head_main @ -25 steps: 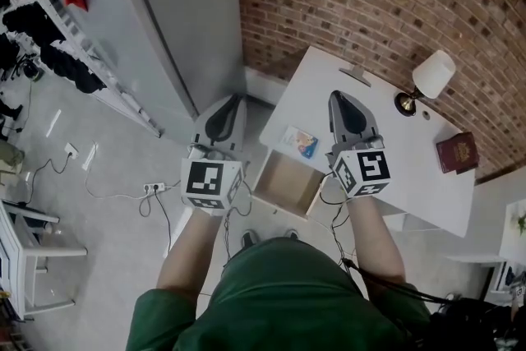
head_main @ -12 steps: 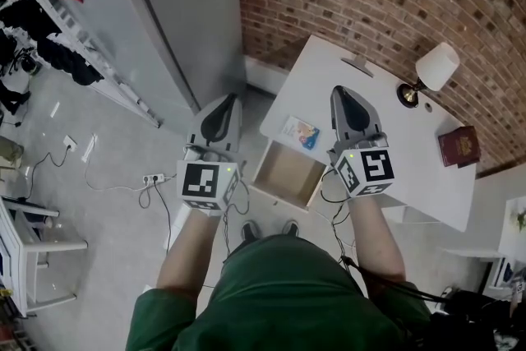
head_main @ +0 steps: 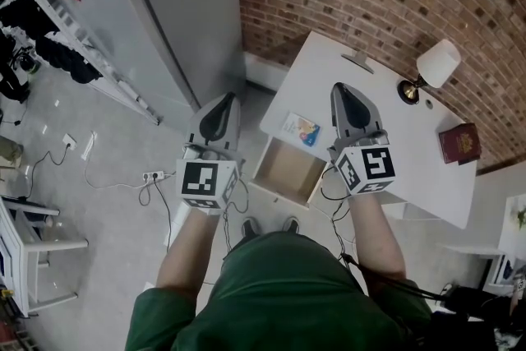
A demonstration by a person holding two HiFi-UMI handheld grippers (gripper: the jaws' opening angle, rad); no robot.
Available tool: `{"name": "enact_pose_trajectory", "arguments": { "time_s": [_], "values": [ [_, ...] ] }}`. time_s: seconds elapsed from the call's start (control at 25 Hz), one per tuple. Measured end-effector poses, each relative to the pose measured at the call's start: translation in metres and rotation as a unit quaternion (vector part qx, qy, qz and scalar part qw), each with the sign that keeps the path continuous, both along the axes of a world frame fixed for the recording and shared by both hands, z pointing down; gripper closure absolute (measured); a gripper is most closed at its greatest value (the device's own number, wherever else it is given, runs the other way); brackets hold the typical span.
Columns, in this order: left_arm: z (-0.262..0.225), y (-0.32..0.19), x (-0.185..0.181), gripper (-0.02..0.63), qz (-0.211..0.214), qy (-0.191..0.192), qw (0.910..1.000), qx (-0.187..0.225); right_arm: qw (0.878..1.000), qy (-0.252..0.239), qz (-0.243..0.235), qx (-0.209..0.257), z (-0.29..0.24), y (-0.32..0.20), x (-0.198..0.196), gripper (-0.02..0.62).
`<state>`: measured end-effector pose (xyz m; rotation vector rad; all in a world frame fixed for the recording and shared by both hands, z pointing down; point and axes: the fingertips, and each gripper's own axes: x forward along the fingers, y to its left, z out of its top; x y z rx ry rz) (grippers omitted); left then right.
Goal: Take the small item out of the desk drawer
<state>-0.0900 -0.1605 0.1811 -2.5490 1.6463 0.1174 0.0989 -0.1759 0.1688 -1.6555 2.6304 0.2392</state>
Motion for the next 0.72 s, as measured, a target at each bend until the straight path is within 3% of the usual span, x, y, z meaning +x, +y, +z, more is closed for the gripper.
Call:
{"name": "enact_pose_trajectory", "arguments": {
  "time_s": [0.72],
  "values": [
    [0.014,-0.005,0.011,0.592,0.008,0.002,0.9998,-0.016,1.0,0.007,-0.001,-0.014,0.013,-0.001,0.009,0.594]
  ]
}}
